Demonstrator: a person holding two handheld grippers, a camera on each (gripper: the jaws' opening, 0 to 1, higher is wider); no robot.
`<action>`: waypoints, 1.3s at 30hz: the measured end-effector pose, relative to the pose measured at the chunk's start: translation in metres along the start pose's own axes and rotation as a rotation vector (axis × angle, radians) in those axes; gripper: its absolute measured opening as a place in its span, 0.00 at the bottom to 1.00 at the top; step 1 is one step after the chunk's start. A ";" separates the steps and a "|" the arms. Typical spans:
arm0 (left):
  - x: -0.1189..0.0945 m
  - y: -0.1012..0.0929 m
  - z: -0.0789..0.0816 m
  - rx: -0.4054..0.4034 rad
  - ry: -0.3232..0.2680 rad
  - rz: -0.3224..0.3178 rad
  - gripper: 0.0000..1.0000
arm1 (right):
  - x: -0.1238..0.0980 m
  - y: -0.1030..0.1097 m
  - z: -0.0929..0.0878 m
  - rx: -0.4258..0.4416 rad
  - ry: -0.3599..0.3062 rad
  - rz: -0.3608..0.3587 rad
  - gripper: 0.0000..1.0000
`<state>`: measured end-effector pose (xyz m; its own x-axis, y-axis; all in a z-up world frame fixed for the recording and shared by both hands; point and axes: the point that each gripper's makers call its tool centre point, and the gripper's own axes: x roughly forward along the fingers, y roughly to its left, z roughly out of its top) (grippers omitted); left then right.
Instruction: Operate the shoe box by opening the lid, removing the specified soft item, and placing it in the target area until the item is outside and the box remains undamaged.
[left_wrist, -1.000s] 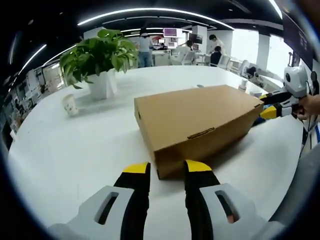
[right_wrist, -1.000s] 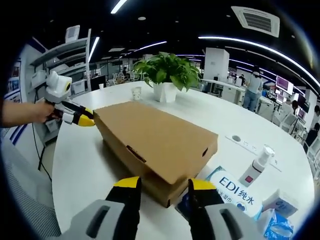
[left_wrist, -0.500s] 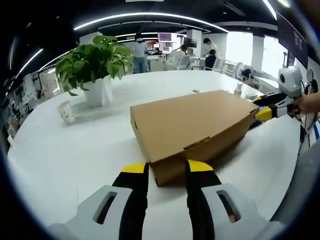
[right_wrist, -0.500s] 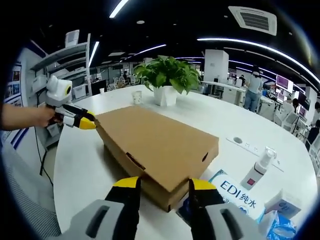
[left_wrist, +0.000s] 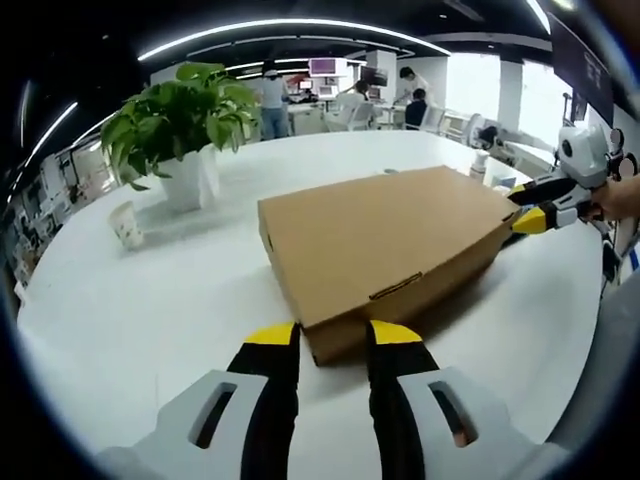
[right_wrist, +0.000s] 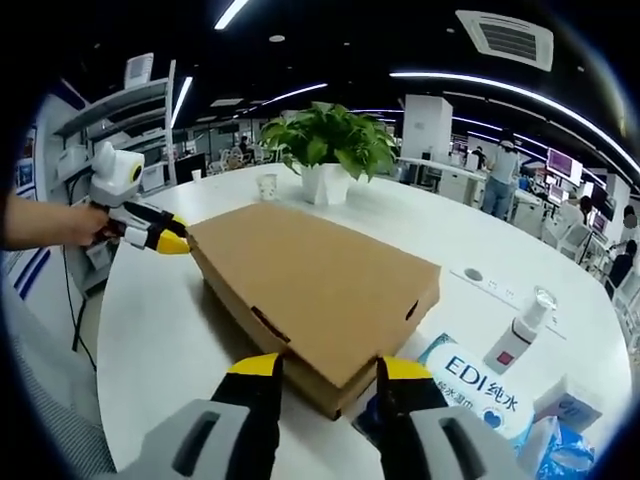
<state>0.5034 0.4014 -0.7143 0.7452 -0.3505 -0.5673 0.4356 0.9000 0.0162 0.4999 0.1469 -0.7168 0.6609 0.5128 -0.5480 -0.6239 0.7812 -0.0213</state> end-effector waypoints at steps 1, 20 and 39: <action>0.001 0.001 0.001 0.000 0.001 -0.001 0.24 | 0.001 0.000 0.000 0.000 -0.002 -0.005 0.34; 0.024 0.014 0.016 0.016 0.025 -0.011 0.24 | 0.018 -0.015 0.007 0.055 -0.012 -0.046 0.34; 0.027 0.019 0.014 0.033 0.051 -0.017 0.24 | 0.019 -0.014 0.008 0.083 -0.012 -0.055 0.34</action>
<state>0.5390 0.4050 -0.7175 0.7112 -0.3517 -0.6087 0.4655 0.8844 0.0330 0.5250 0.1485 -0.7199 0.6981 0.4722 -0.5382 -0.5504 0.8347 0.0184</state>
